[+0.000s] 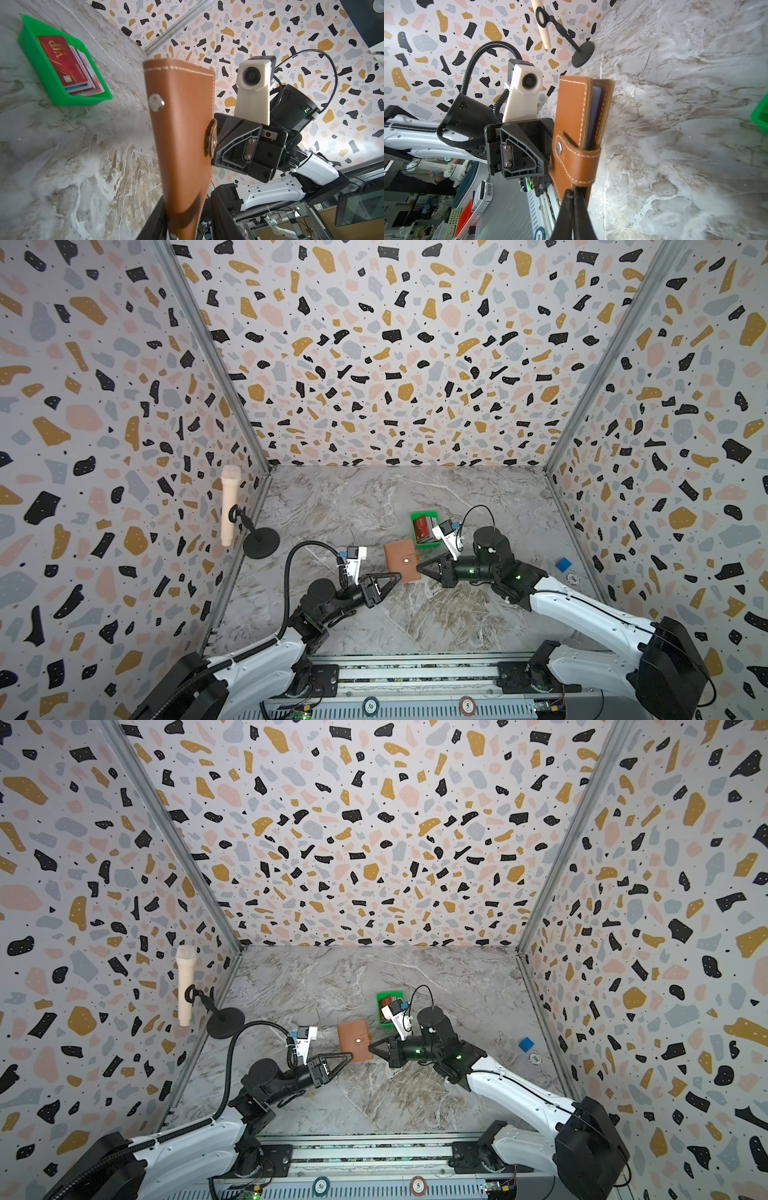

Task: Insert credit cards into a card holder
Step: Pass the card holder, then open the button on the card holder.

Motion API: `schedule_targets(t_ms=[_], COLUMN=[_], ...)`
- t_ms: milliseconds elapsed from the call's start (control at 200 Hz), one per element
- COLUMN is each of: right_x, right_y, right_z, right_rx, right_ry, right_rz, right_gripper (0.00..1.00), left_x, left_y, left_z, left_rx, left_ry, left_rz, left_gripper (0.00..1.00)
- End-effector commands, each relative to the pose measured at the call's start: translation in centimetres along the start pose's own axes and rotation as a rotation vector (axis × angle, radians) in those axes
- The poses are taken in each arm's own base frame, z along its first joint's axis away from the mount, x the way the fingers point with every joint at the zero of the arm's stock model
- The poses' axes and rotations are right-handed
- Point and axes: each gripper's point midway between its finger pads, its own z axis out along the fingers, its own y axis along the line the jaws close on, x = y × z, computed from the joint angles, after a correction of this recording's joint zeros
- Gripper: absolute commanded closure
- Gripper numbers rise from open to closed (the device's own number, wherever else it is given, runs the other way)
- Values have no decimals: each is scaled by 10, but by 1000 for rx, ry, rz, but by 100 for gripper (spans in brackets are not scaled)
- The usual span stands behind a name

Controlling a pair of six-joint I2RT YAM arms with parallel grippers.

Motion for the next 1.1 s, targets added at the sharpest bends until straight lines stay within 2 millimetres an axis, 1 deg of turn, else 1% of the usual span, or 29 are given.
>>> schedule_targets(t_ms=[0,70,125,160,205,250,295,390,410,471,526,616,691,876,1016,1096], right_x=[-11,-9,-10,-11,-14,-20,-26,-39,-42,-49,-54,-61,-66,-71,-66,-66], right_y=[17,9,0,-6,-12,-17,-21,-19,-19,-21,-25,-23,-23,-21,-34,-44], right_z=[0,3,3,3,1,-2,-6,-11,-11,-8,-6,2,6,26,42,43], right_rx=[-63,-31,16,54,96,141,194,263,275,337,406,447,481,495,558,614], right_ry=[4,12,3,-5,-25,-54,-90,-158,-168,-188,-201,-223,-239,-213,-161,-147], right_rz=[-40,-26,-19,-14,-11,-6,-11,-44,-51,-74,-97,-123,-148,-190,-209,-223], right_gripper=[100,100,100,97,89,76,65,52,44,36,34,34,34,34,35,37], left_x=[-20,-23,-26,-29,-34,-37,-41,-44,-45,-48,-50,-52,-52,-50,-49,-50], left_y=[-31,-28,-27,-23,-16,-11,-4,4,4,6,6,9,7,4,1,-1], left_z=[3,6,7,8,9,10,11,14,15,17,19,20,22,26,26,25], left_rx=[99,76,60,34,-12,-56,-119,-220,-233,-258,-272,-297,-290,-284,-276,-272], left_ry=[-51,-55,-67,-85,-110,-135,-153,-173,-180,-197,-206,-216,-221,-209,-209,-212], left_rz=[73,84,86,84,80,86,96,123,124,121,116,110,106,108,109,109], left_gripper=[80,89,100,100,100,100,100,100,100,100,100,100,100,100,100,100])
